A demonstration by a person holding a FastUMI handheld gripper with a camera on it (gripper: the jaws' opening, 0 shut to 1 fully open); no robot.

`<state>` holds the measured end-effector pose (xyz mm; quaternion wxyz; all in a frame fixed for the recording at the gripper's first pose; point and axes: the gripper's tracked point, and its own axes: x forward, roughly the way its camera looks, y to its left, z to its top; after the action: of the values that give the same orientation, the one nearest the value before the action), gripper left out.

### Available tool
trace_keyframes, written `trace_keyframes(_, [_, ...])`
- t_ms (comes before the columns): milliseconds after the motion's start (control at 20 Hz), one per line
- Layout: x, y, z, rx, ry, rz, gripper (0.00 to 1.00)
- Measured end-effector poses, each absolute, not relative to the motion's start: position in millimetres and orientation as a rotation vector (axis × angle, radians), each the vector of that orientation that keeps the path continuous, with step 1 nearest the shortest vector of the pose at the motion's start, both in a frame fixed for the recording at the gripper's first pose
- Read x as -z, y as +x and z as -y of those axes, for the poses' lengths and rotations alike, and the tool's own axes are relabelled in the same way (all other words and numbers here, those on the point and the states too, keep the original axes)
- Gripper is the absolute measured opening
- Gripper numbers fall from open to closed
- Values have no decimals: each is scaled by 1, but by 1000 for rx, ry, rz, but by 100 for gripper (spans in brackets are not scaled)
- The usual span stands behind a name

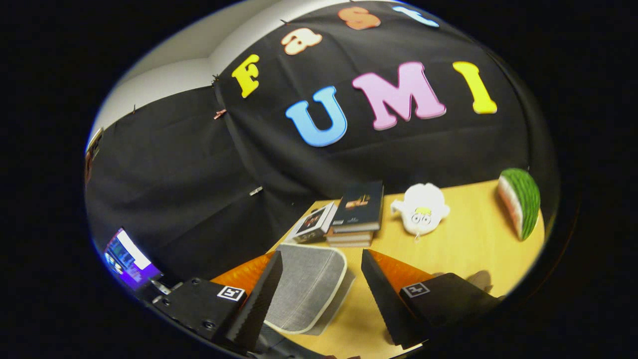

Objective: Open the storage box then place both shoes into the box .Put the left shoe in first, then the right shoe, with the right side of both shoes facing outward in a uniform manner.

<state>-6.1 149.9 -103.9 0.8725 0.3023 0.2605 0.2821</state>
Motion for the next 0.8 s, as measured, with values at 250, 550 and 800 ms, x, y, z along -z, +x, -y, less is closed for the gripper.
trace_keyframes(250, [155, -33, -196, -781, 845, -813, 98])
trace_keyframes(550, [216, -50, -232, -819, 1024, -994, 98])
trace_keyframes(800, [238, -54, -250, -833, 1213, -1065, 98])
